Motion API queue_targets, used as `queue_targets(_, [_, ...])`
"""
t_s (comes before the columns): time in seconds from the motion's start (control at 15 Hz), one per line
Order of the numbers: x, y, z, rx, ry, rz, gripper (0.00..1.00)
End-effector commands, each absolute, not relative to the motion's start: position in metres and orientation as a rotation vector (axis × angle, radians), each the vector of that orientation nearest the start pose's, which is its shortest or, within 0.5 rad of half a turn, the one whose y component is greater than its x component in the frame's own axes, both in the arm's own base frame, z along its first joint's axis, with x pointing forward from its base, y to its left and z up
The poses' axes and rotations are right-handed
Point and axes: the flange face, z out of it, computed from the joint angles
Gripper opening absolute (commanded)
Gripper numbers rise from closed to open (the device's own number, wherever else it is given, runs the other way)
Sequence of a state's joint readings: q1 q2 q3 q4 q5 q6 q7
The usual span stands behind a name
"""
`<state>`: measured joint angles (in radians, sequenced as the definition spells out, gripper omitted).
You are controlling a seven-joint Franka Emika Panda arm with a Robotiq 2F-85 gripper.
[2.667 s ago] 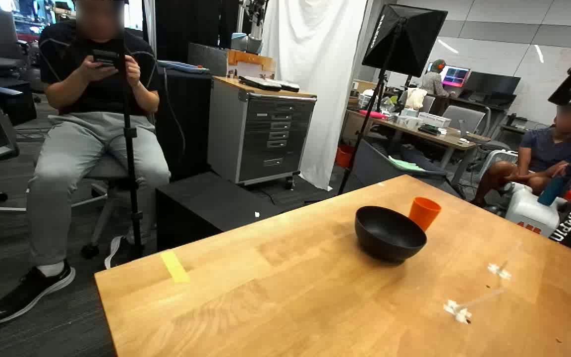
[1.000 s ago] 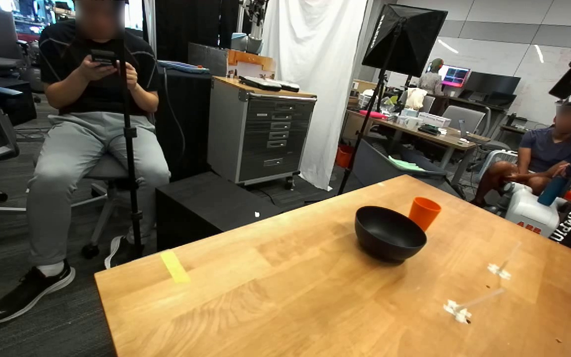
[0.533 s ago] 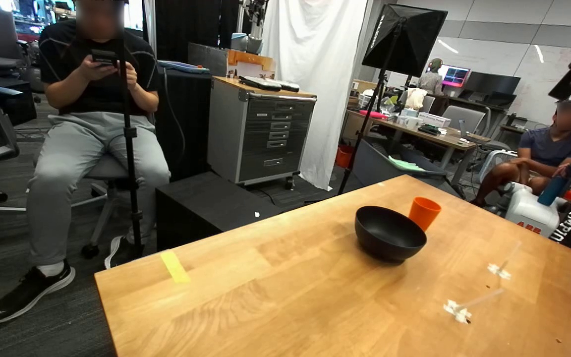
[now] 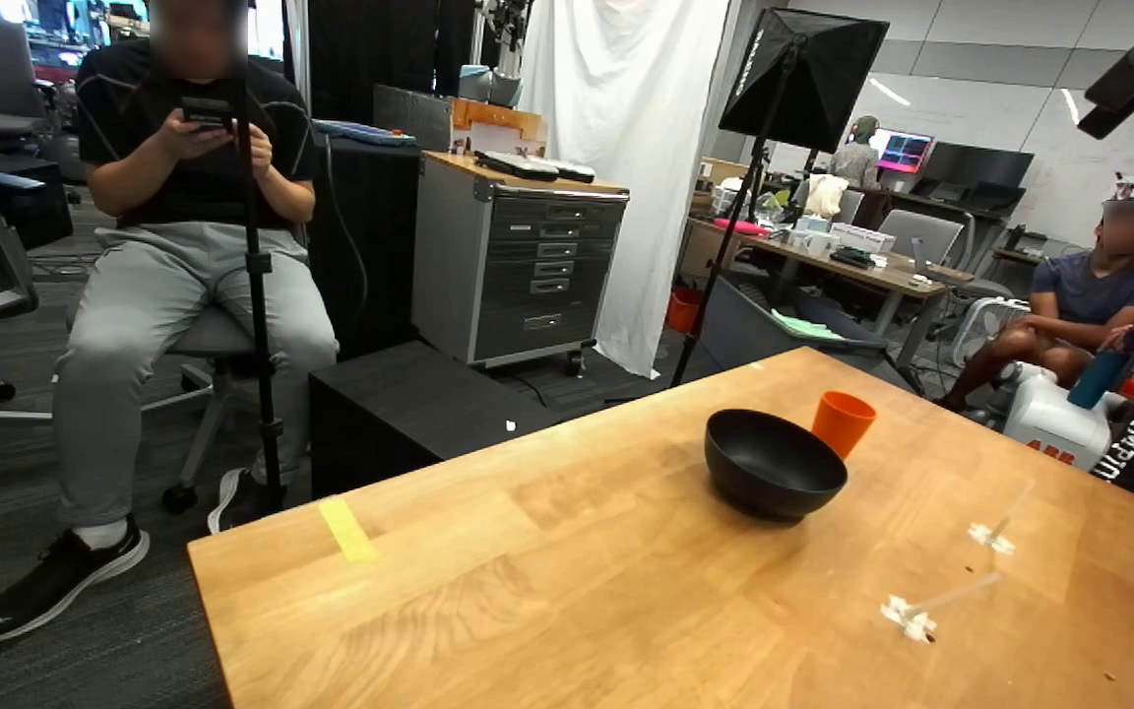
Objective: Pour the content of the orange cup in the black bowl
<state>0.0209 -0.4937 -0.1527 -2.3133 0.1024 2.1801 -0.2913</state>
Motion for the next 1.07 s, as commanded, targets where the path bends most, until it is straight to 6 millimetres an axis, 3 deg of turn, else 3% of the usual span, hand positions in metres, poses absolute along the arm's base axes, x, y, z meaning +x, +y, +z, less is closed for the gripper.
queue_targets(0.0, [0.459,-0.100,0.584,-2.988,0.010,-0.647,1.00])
queue_targets(0.8, [0.539,-0.209,0.559,-3.046,0.433,-0.423,1.00])
queue_targets(0.93, [0.548,-0.215,0.558,-3.044,0.432,-0.395,1.00])
queue_targets(1.0, [0.533,-0.208,0.548,-3.051,0.408,-0.421,1.00])
